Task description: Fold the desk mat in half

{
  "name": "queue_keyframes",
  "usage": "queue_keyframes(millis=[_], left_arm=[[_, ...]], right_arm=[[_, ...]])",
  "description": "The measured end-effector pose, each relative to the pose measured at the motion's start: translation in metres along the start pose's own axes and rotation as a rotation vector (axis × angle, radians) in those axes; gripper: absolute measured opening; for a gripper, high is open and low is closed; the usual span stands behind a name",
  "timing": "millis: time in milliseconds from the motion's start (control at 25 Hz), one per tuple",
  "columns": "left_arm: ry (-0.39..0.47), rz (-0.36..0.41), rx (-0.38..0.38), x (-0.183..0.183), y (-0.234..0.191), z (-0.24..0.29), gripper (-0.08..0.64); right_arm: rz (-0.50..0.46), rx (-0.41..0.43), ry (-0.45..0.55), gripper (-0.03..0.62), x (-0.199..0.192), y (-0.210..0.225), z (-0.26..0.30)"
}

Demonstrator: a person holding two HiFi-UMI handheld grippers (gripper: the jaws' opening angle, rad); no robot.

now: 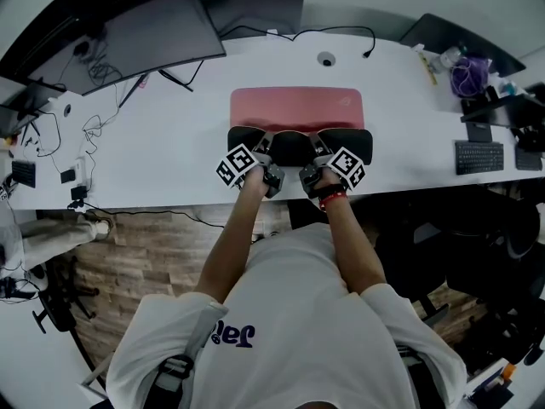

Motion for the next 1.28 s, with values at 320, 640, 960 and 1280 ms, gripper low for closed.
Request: queue_keyframes(millis=[320, 640, 960, 1280], left_arm=[[-0.021, 0.007, -0.009, 0.016, 0.003, 0.024, 0.035], [-0.009, 0.006, 0.01, 0.029, 0.006, 0.045, 0.035], [0.019, -0.015, 0.019, 0.042, 0.008, 0.06, 0.035], [0.033, -0.013, 0.022, 0.053, 0.009, 0.08, 0.035]], right_arm=[[0.031, -0.014, -0.002, 0.034, 0.015, -0.004, 0.023], [0.036, -0.015, -0.012, 0.032, 0.029, -0.011, 0.044], [0.019, -0.005, -0.03, 0.032, 0.041, -0.02, 0.065], [0.033, 0.002, -0.042, 0.031, 0.054, -0.024, 0.086]])
Point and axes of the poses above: the fingertips, and each gripper's own axes: z forward along the fingers, y to its right, x out of its top, the point moved 10 cm from there along -z, backward along the fingers, and after that the axes turned 4 degrees about -x, right-handed, at the moved point
